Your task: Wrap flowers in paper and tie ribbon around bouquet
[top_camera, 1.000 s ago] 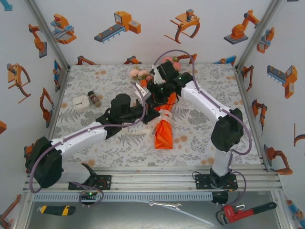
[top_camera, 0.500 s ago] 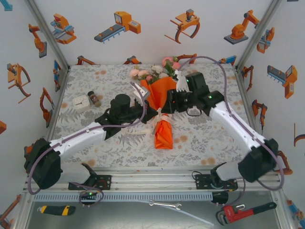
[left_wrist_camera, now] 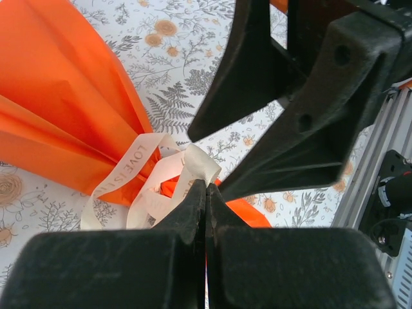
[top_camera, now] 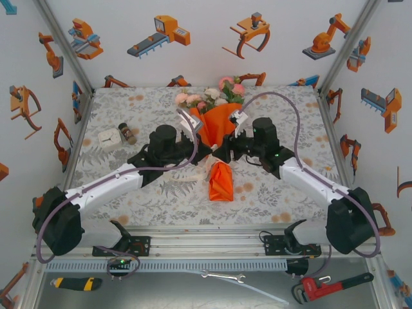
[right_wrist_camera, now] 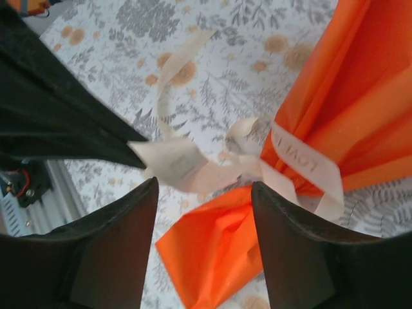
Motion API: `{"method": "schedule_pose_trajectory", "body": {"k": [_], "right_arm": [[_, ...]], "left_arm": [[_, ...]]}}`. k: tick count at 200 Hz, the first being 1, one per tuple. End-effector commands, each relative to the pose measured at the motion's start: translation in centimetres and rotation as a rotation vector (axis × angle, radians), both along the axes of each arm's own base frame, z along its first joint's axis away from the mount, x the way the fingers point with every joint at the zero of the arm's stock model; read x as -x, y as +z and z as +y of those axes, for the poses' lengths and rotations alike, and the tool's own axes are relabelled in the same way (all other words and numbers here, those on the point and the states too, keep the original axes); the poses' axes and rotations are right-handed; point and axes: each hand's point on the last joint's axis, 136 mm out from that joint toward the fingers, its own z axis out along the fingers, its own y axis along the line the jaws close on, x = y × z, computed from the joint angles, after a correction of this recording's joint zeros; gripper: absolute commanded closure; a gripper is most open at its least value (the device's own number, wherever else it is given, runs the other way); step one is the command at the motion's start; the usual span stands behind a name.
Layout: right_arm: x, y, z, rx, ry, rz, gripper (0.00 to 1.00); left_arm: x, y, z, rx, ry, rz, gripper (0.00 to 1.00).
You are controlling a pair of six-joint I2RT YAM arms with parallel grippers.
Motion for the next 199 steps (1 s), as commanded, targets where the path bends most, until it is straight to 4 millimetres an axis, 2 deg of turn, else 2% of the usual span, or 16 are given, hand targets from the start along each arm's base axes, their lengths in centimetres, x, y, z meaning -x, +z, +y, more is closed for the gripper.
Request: {"method": "schedule_pose_trajectory", "body": {"k": [1,11,29,51,57,62,76,89,96,103,118,130,146,184,199], "right_arm": [[-0.4,2.2,1.4,-0.046,0.029,-0.181,0.45],[-0.6,2.0,1.5,-0.052,0.027,-0.185,0.5],[-0.9,1.9,1.3,-0.055,0.005,-0.187,0.74],[-0.6,1.8,1.2,-0.064,0.005,-0.177,0.95],[-0.5,1.7,1.1,-0.065,0.004,-0.168,1.0],[-0.4,1.6,1.0,-0.063,0.001,-0.162,1.0],[-0.1,1.2,0.4,-0.05,-0.022,-0.155,1.0],[0.2,0.7,-0.4,-0.036,-0.051,-0.159,1.0],[0.4,0.3,-0.8,-0.024,-0.065,-0.159,1.0],[0.6,-0.1,-1.1,-0.013,-0.07,-0.157,1.0],[1.0,-0.5,-1.4,0.0,-0.072,-0.143,1.0],[1.2,-0.6,-1.6,0.004,-0.074,-0.133,1.0],[1.3,-0.5,-1.6,0.002,-0.076,-0.126,1.0],[1.0,-0.8,-1.9,0.013,-0.104,-0.113,1.0],[0.9,-0.9,-1.9,0.021,-0.104,-0.106,1.0]], "left_arm": [[-0.3,1.5,-0.5,0.024,-0.004,-0.021,1.0],[-0.4,1.4,-0.5,0.023,-0.002,-0.02,1.0],[-0.7,1.3,-0.4,0.012,0.016,-0.016,1.0],[-1.0,1.3,-0.2,0.004,0.035,-0.017,1.0],[-1.1,1.4,-0.2,0.002,0.043,-0.018,0.93],[-1.3,1.5,0.0,0.0,0.057,-0.018,0.85],[-2.4,1.9,1.3,0.005,0.158,-0.009,0.56],[-4.8,1.5,4.1,0.024,0.353,0.056,0.36],[-6.2,0.8,6.0,0.031,0.47,0.105,0.25],[-7.5,-0.5,7.9,0.036,0.57,0.172,0.19],[-9.5,-4.0,11.0,0.04,0.729,0.363,0.19],[-10.5,-7.2,12.2,0.004,0.786,0.5,0.26],[-10.9,-10.1,11.8,-0.052,0.773,0.586,0.33],[-10.8,-14.5,9.5,-0.065,0.712,0.727,0.32],[-10.5,-16.2,9.1,-0.089,0.71,0.788,0.32]]}}
